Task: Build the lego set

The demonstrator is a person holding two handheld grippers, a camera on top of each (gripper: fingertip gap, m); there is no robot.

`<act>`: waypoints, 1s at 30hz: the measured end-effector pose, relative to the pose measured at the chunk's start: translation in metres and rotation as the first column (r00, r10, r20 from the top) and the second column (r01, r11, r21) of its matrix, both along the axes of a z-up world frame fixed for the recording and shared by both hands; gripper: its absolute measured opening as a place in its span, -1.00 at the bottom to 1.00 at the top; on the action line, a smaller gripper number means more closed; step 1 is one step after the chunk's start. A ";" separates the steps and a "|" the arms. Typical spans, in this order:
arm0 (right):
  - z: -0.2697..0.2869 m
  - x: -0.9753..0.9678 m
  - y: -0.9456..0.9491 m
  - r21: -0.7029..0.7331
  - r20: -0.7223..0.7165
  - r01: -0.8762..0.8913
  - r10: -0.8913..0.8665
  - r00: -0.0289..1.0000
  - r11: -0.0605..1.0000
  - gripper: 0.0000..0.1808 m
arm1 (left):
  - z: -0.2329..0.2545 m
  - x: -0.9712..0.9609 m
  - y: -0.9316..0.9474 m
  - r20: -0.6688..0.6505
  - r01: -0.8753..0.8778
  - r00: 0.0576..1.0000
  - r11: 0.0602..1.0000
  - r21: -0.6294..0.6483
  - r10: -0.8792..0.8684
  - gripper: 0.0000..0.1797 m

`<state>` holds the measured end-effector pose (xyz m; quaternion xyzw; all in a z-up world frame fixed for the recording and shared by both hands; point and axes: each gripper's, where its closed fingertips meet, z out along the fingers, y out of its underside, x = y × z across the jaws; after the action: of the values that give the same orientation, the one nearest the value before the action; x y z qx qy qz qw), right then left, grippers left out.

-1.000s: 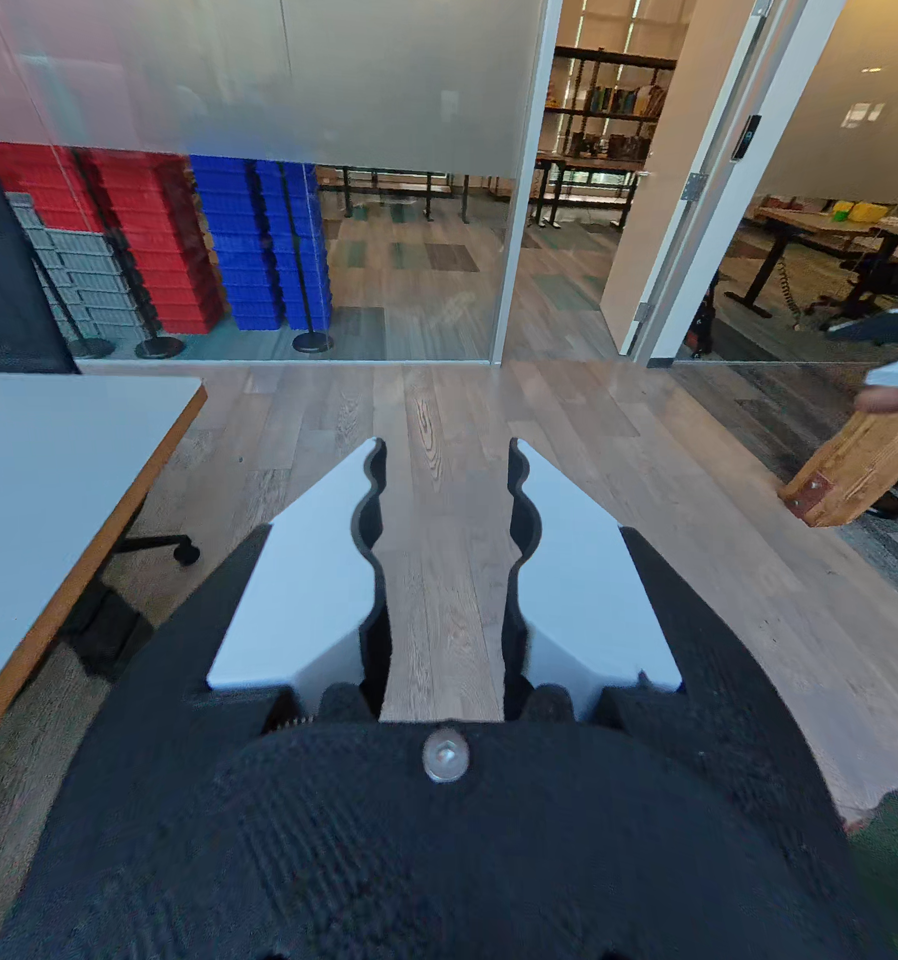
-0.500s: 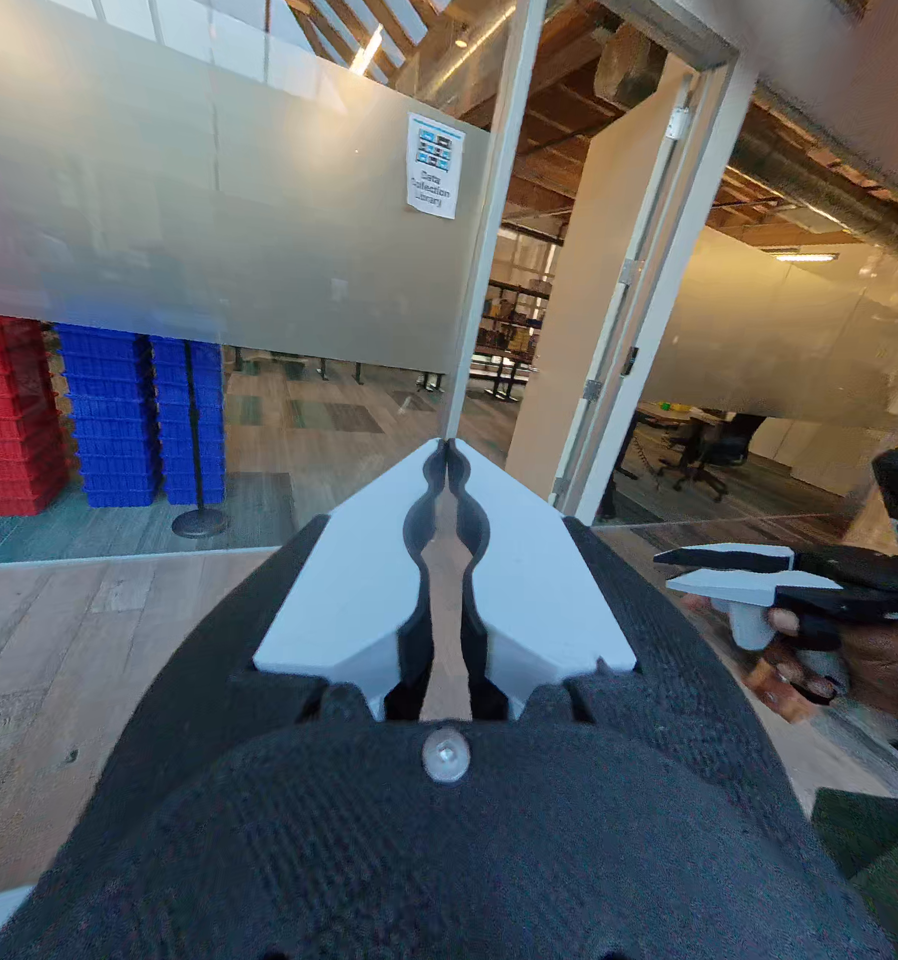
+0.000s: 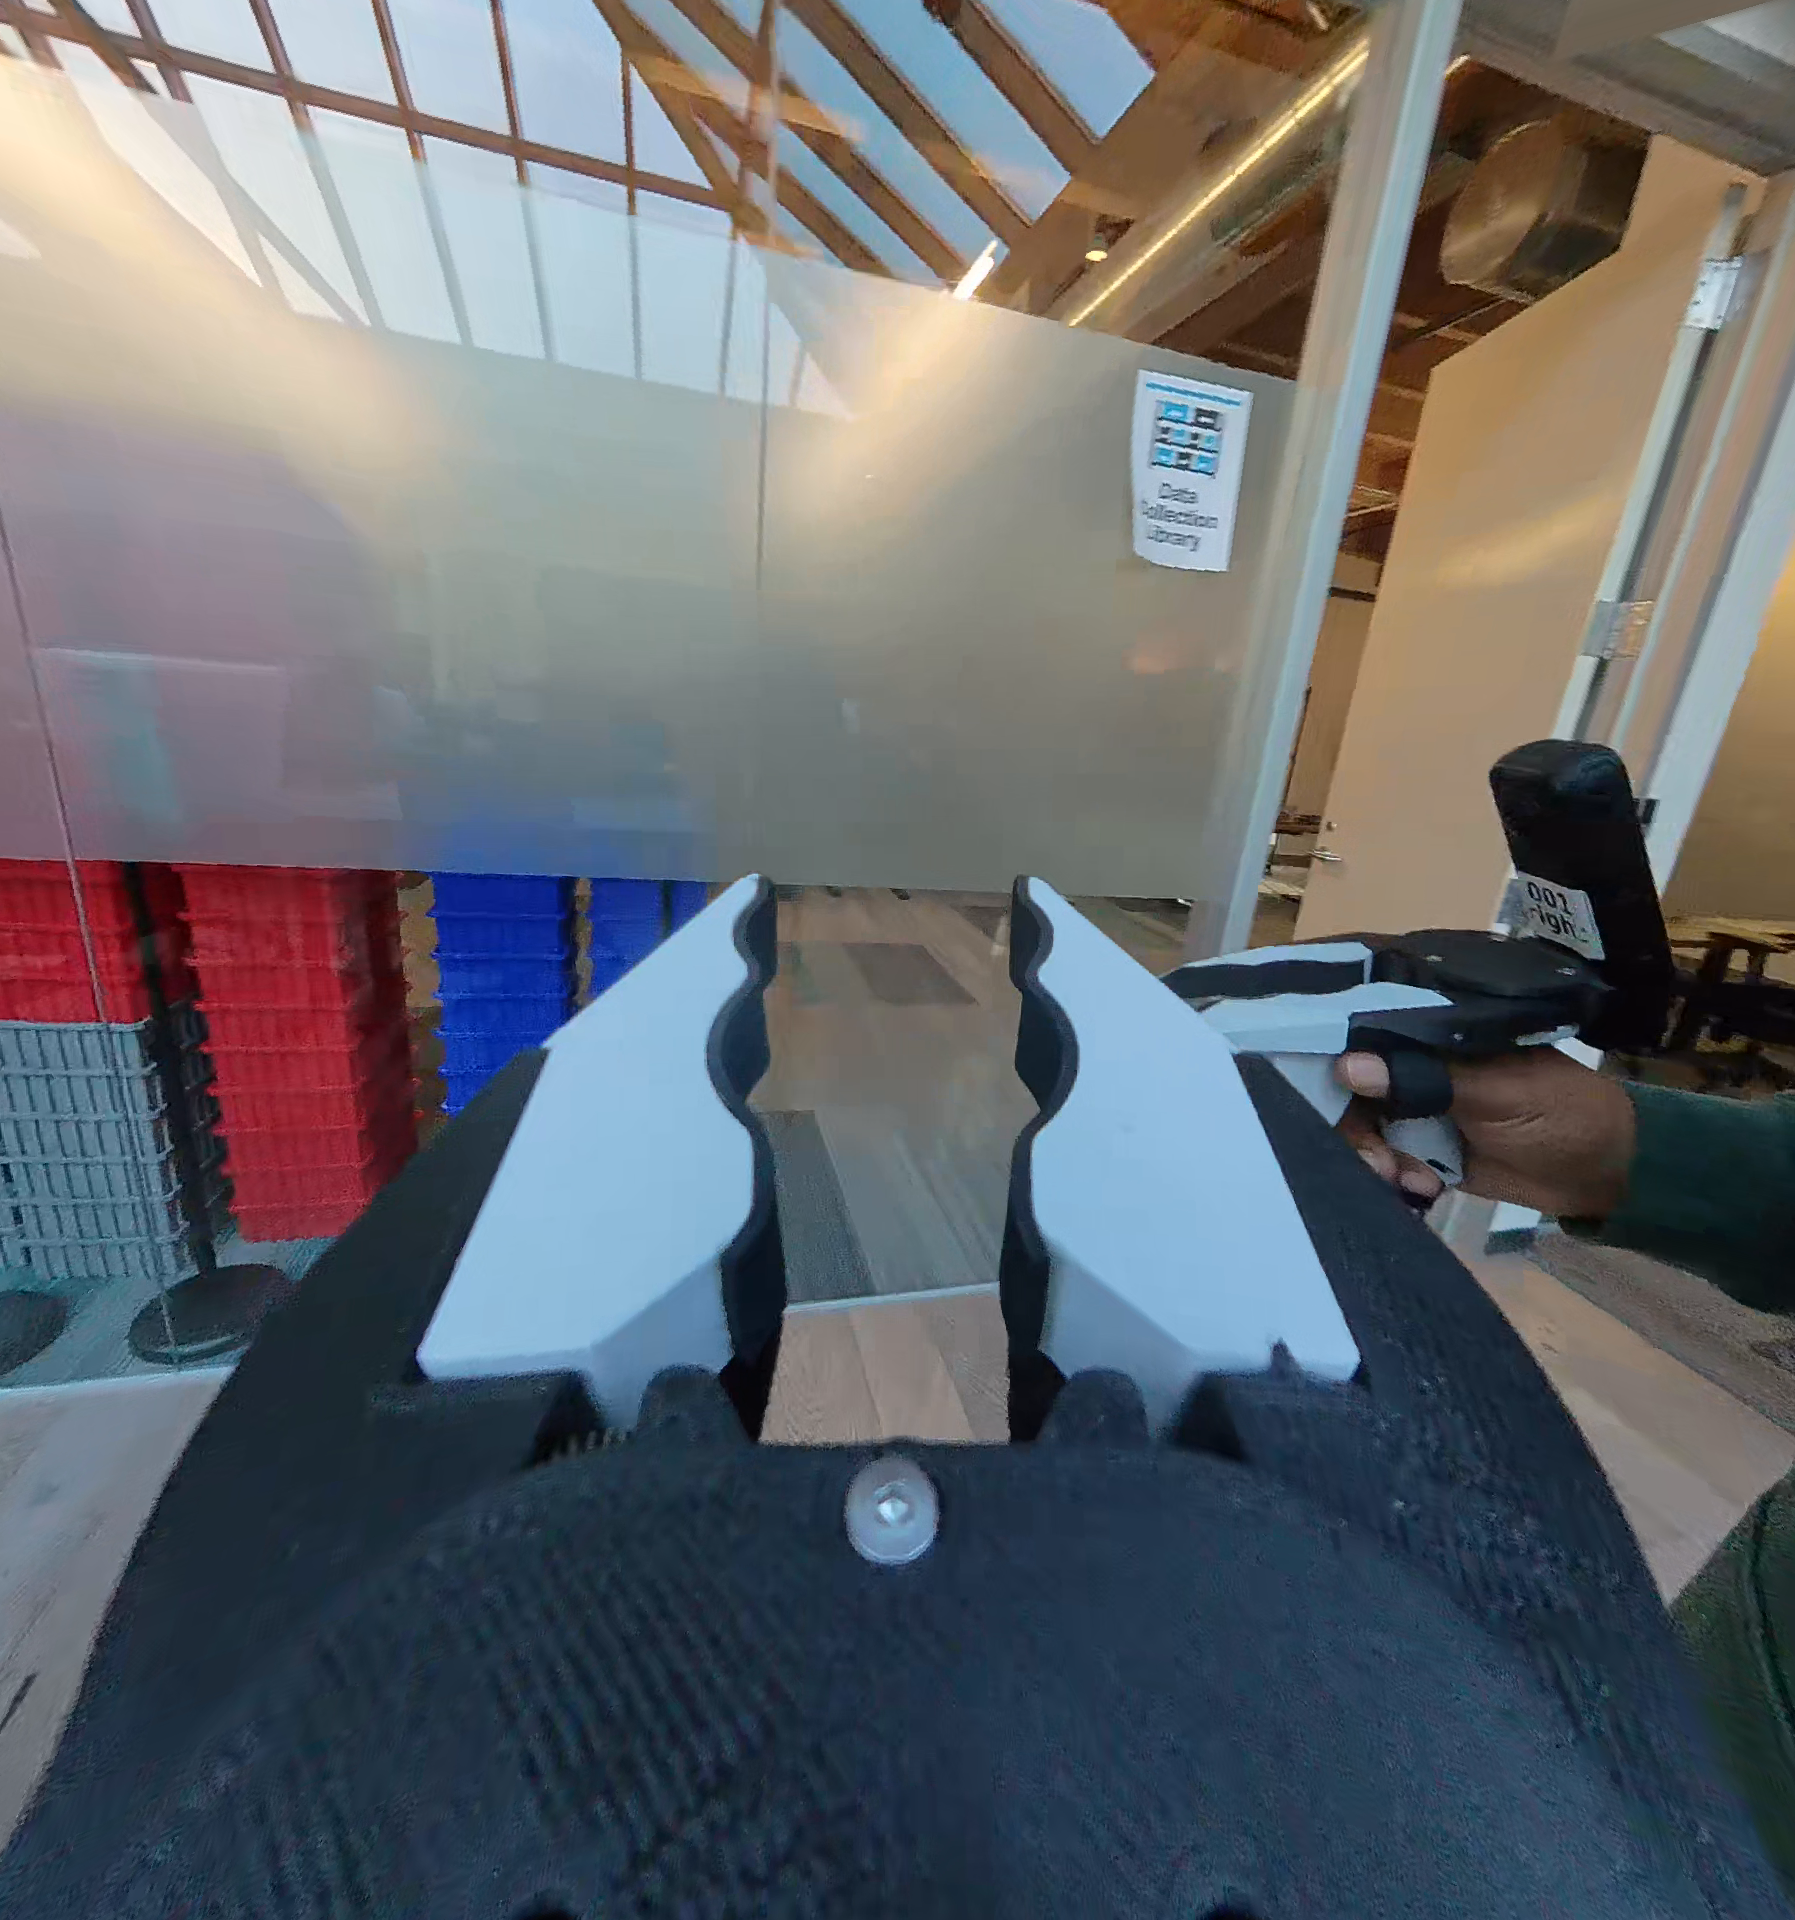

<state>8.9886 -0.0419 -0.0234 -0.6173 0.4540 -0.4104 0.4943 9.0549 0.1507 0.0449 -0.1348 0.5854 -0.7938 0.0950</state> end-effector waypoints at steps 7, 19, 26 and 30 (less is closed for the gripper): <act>-0.017 0.233 -0.054 0.055 -0.087 -0.005 0.010 0.996 0.998 -0.39 | -0.020 0.283 -0.060 -0.170 -0.107 0.977 0.985 0.138 0.130 -0.13; -0.053 0.694 -0.069 0.104 -0.099 -0.298 0.308 0.946 0.949 -0.86 | -0.087 0.651 0.023 -0.182 -0.647 0.661 0.676 0.353 0.728 -0.39; -0.006 0.981 0.029 0.059 -0.043 -0.583 0.585 0.810 0.810 -1.00 | -0.068 0.812 0.112 -0.159 -0.819 0.382 0.413 0.399 0.911 -0.51; 0.015 1.115 0.113 -0.007 0.010 -0.712 0.713 0.702 0.702 -1.00 | -0.089 0.904 0.167 -0.174 -0.857 0.258 0.308 0.414 0.950 -0.56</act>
<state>10.1041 0.0706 -0.0085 -0.7429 0.1768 -0.1920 0.6164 9.9591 0.3180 -0.0443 -0.5888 0.4943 -0.4717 0.4318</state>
